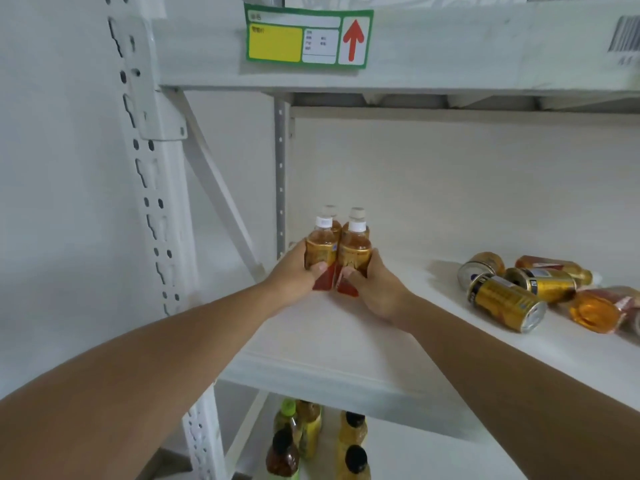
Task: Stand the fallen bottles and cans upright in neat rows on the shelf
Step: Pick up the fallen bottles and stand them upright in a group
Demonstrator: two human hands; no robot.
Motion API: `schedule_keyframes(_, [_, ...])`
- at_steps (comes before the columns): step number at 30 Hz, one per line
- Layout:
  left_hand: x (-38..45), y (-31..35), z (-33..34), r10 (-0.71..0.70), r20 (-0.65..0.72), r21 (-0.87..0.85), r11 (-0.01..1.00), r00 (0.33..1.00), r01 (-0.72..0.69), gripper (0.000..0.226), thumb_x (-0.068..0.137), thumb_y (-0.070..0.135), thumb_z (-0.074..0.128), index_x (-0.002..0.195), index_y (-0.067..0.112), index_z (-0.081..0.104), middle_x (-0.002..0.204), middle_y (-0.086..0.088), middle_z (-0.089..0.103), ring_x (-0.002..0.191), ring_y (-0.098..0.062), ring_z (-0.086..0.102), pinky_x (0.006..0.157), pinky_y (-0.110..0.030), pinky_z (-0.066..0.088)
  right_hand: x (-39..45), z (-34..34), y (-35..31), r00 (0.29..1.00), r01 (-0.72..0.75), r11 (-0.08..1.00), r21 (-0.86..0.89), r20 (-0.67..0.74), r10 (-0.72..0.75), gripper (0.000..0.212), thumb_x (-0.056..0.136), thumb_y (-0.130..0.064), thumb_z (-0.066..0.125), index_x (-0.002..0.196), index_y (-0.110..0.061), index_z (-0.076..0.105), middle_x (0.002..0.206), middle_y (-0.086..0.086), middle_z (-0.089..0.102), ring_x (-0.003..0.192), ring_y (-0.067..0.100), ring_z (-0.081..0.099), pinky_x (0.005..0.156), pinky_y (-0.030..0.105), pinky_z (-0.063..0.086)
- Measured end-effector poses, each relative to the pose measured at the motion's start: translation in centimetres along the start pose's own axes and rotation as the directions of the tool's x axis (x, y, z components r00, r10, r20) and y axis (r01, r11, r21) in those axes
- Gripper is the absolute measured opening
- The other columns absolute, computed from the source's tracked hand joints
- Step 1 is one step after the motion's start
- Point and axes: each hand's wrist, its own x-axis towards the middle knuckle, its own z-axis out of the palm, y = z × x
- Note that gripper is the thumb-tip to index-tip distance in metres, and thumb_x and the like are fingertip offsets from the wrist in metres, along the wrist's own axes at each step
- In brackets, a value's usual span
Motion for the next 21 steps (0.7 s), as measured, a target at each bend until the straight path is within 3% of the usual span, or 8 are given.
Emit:
schedule_keyframes(2, [0.5, -0.1, -0.1, -0.016, 0.052, -0.017, 1.000, 0.998, 0.017, 0.054, 0.109, 0.015, 0.060, 0.158, 0.031, 0.044, 0.145, -0.001, 0.064, 0.136, -0.022, 0.059, 0.120, -0.050, 0.044, 0.2, 0.0, 0.0, 0.999, -0.033, 0.999, -0.016, 0.008, 0.033, 0.041, 0.109, -0.030, 0.055, 0.143, -0.018, 0.034, 0.134, 0.001, 0.062, 0.120, 0.018, 0.060, 0.100, 0.035, 0.045])
schedule_keyframes(5, [1.3, -0.3, -0.3, -0.064, 0.105, -0.098, 0.992, 0.992, 0.075, 0.057, 0.108, 0.012, 0.061, 0.158, 0.031, 0.040, 0.144, -0.003, 0.065, 0.135, -0.023, 0.060, 0.117, -0.048, 0.047, 0.6, 0.1, 0.0, 0.999, -0.052, 0.998, -0.042, 0.013, 0.053, 0.044, 0.110, -0.032, 0.054, 0.145, -0.017, 0.033, 0.134, 0.001, 0.061, 0.117, 0.017, 0.059, 0.090, 0.030, 0.041])
schedule_keyframes(7, [1.6, -0.5, -0.2, -0.068, 0.136, -0.171, 0.981, 0.988, 0.091, 0.058, 0.106, 0.008, 0.062, 0.155, 0.031, 0.041, 0.139, -0.002, 0.067, 0.127, -0.019, 0.064, 0.100, -0.034, 0.054, 0.7, 0.0, 0.1, 0.999, -0.048, 0.998, -0.052, 0.006, 0.048, 0.044, 0.110, -0.033, 0.055, 0.146, -0.019, 0.034, 0.132, -0.001, 0.062, 0.117, 0.016, 0.059, 0.085, 0.027, 0.042])
schedule_keyframes(10, [2.0, -0.5, 0.2, -0.058, 0.146, -0.214, 0.973, 0.988, 0.089, 0.056, 0.105, 0.012, 0.063, 0.150, 0.032, 0.039, 0.133, 0.001, 0.068, 0.116, -0.012, 0.067, 0.079, -0.021, 0.051, 0.9, 0.0, 0.1, 0.999, -0.012, 0.998, -0.059, -0.033, 0.010, 0.042, 0.108, -0.033, 0.058, 0.146, -0.025, 0.042, 0.128, -0.007, 0.063, 0.112, 0.010, 0.061, 0.088, 0.026, 0.044])
schedule_keyframes(13, [2.5, -0.7, 0.4, -0.039, 0.125, -0.197, 0.978, 0.991, 0.063, 0.058, 0.102, 0.015, 0.065, 0.150, 0.033, 0.038, 0.131, 0.002, 0.067, 0.117, -0.012, 0.066, 0.084, -0.025, 0.051, 0.9, 0.2, 0.2, 0.999, 0.002, 0.998, -0.065, -0.049, -0.006, 0.045, 0.108, -0.035, 0.059, 0.149, -0.025, 0.043, 0.131, -0.006, 0.064, 0.119, 0.015, 0.061, 0.102, 0.034, 0.046])
schedule_keyframes(19, [2.7, -1.7, 0.6, 0.024, 0.116, -0.115, 0.993, 0.993, -0.010, 0.063, 0.105, 0.025, 0.067, 0.156, 0.040, 0.032, 0.133, 0.020, 0.063, 0.117, 0.008, 0.060, 0.087, -0.014, 0.045, 1.1, -0.1, 0.1, 0.998, -0.007, 0.994, -0.106, -0.071, 0.000, 0.043, 0.107, -0.034, 0.060, 0.147, -0.021, 0.049, 0.134, -0.002, 0.065, 0.121, 0.018, 0.062, 0.106, 0.038, 0.048])
schedule_keyframes(21, [2.8, -1.9, 0.5, 0.024, 0.116, -0.086, 0.996, 0.993, -0.014, 0.062, 0.105, 0.031, 0.068, 0.158, 0.037, 0.035, 0.132, 0.021, 0.062, 0.119, 0.006, 0.059, 0.092, -0.016, 0.044, 1.2, -0.1, 0.2, 0.996, -0.013, 0.995, -0.095, -0.094, 0.004, 0.039, 0.107, -0.034, 0.060, 0.143, -0.020, 0.053, 0.132, -0.001, 0.067, 0.120, 0.019, 0.065, 0.103, 0.037, 0.051])
